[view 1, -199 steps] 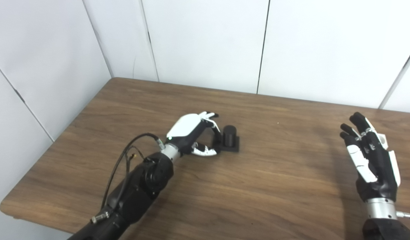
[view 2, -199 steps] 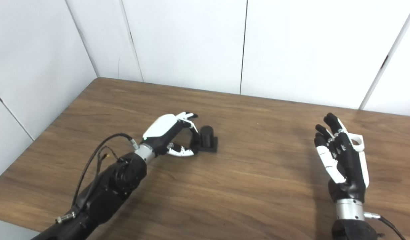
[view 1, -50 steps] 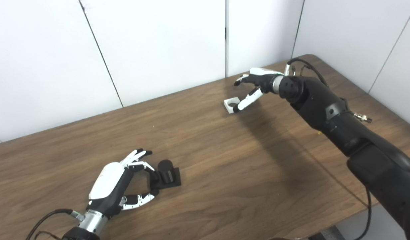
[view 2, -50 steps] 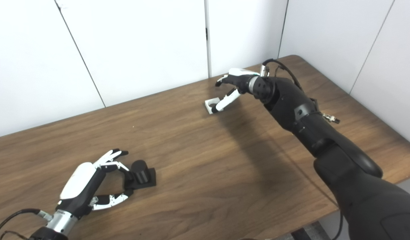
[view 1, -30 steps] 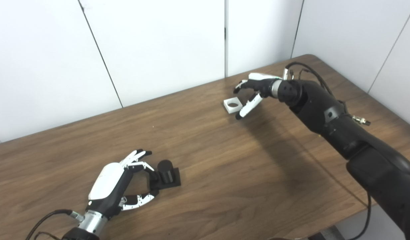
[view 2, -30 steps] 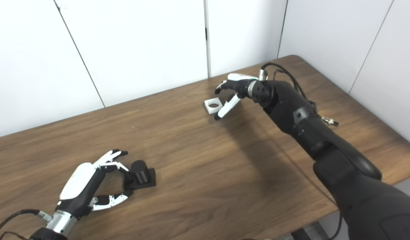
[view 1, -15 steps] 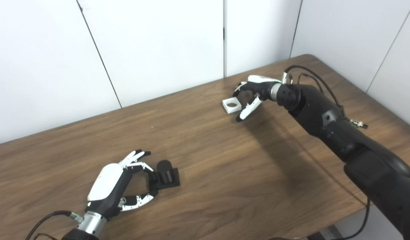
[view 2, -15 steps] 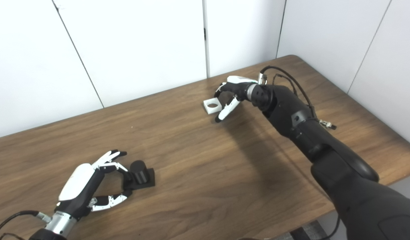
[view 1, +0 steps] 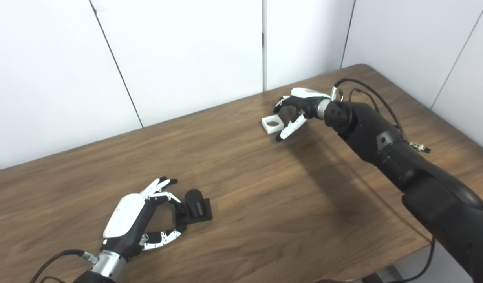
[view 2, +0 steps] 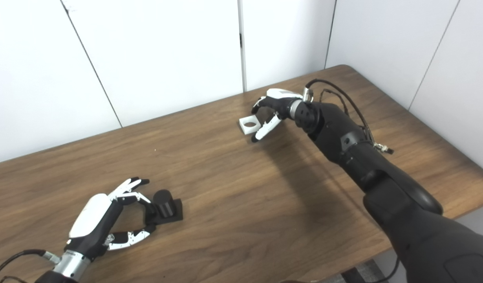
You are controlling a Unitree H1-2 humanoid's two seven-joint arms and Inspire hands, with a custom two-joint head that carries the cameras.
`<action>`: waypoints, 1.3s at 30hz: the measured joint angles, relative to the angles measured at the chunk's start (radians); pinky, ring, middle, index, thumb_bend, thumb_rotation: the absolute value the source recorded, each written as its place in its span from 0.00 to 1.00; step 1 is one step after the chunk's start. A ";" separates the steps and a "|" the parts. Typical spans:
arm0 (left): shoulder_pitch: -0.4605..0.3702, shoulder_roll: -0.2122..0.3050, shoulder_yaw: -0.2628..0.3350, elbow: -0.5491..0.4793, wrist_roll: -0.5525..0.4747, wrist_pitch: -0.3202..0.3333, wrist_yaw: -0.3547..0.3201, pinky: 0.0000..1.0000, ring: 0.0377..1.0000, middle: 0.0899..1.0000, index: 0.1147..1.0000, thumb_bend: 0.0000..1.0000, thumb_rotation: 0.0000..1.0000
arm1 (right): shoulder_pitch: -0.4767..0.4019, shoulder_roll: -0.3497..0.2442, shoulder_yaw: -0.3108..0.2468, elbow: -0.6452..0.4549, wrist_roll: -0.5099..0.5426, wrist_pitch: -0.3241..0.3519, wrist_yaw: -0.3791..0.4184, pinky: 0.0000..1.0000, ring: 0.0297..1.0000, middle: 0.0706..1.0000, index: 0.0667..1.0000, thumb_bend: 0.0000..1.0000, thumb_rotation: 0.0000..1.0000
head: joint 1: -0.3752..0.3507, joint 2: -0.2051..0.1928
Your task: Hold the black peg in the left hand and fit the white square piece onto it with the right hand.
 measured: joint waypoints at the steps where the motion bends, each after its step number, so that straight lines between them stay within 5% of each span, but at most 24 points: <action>1: 0.001 0.000 0.000 -0.001 0.000 0.002 0.000 0.90 0.96 0.89 0.43 0.52 0.08 | -0.003 0.001 0.000 0.005 0.000 -0.003 -0.002 0.87 0.96 0.97 0.79 0.74 0.39 | 0.000 0.000; 35: 0.024 0.000 -0.001 -0.041 0.001 0.028 -0.004 0.90 0.96 0.90 0.43 0.52 0.08 | -0.024 0.021 0.014 0.071 -0.017 -0.055 -0.081 0.81 0.91 0.91 0.63 0.69 0.26 | 0.026 0.026; 37: 0.025 0.000 -0.001 -0.042 0.001 0.030 -0.005 0.90 0.96 0.90 0.43 0.52 0.08 | -0.024 0.023 0.011 0.076 -0.015 -0.058 -0.090 0.81 0.91 0.90 0.49 0.55 0.18 | 0.026 0.026; 39: 0.025 0.000 -0.001 -0.042 0.001 0.030 -0.005 0.90 0.96 0.90 0.43 0.52 0.08 | -0.024 0.026 0.007 0.079 -0.008 -0.062 -0.097 0.82 0.90 0.89 0.47 0.52 0.16 | 0.029 0.028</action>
